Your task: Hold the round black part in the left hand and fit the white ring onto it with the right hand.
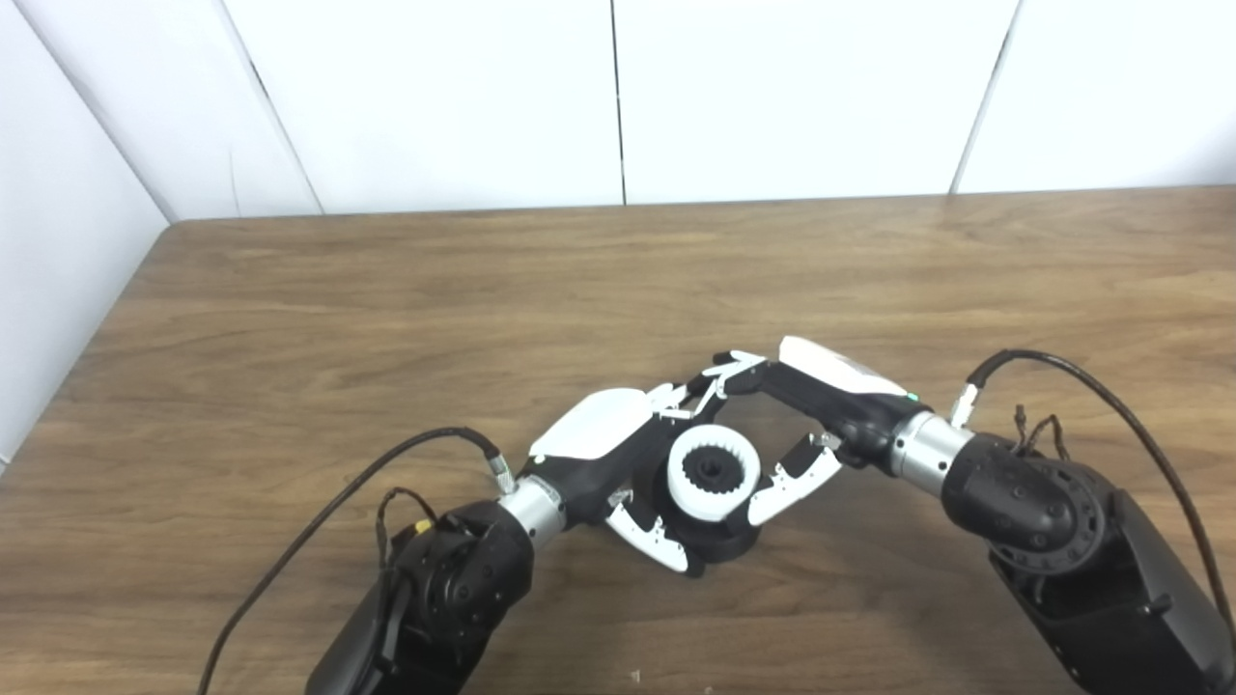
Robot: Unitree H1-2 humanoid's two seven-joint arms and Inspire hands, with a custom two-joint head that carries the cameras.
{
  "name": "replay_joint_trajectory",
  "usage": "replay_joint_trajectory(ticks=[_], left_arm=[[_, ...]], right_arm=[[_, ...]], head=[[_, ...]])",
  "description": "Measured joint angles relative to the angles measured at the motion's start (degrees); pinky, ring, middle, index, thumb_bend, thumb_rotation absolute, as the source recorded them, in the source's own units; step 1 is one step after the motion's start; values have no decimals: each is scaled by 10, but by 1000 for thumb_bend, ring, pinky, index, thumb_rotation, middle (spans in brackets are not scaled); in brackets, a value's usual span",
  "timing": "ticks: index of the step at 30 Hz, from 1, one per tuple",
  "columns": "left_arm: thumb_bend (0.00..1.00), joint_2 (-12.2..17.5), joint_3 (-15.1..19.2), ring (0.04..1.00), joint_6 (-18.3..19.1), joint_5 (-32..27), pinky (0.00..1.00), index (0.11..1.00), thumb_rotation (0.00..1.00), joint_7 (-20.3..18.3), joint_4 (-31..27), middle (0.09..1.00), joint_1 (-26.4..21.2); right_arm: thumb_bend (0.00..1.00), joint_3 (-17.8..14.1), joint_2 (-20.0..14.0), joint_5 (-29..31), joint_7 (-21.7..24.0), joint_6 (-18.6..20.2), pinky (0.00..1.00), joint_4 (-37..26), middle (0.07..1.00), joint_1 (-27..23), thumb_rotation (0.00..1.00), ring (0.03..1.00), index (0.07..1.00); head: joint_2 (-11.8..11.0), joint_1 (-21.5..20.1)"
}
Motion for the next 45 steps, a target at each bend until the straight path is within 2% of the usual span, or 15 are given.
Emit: replay_joint_trajectory(ticks=[10, 12, 13, 15, 20, 25, 37, 45], left_arm=[[867, 0, 2, 1000, 0, 0, 912, 699, 175, 0, 0, 993, 0], [864, 0, 2, 1000, 1, 0, 917, 699, 181, 0, 0, 994, 0], [863, 0, 2, 1000, 1, 0, 918, 699, 181, 0, 0, 994, 0], [862, 0, 2, 1000, 1, 0, 914, 698, 179, -1, 0, 994, 0], [864, 0, 4, 1000, 1, 0, 916, 694, 183, -1, 0, 991, 0], [863, 0, 4, 1000, 0, -1, 924, 691, 186, -2, 1, 992, 0], [862, 0, 4, 1000, 0, -2, 933, 695, 187, -2, 2, 993, 0], [872, 0, 11, 1000, -1, -1, 906, 749, 183, -2, 2, 981, 0]], right_arm=[[521, 5, -2, -10, 1, -11, 927, 4, 866, 0, 165, 979, 494], [759, 7, -2, -13, 1, -11, 928, 4, 866, 0, 315, 978, 586], [824, 7, -2, -14, 2, -12, 926, 4, 866, 0, 353, 978, 614], [892, 8, -4, -15, 2, -15, 924, 4, 867, 0, 389, 977, 651], [973, 8, -10, -10, 10, -24, 939, 6, 881, 0, 438, 983, 715], [998, 6, -10, -8, 16, -25, 923, 6, 889, -1, 468, 985, 737], [1000, 3, -12, -6, 22, -26, 915, 7, 895, -1, 477, 982, 720], [1000, -1, -11, -4, 21, -27, 908, 8, 890, 0, 461, 975, 709]], head=[[0, 0], [-1, 0], [-1, 0], [-2, 0], [-1, 0], [-2, 0], [-2, -1], [-1, 0]])
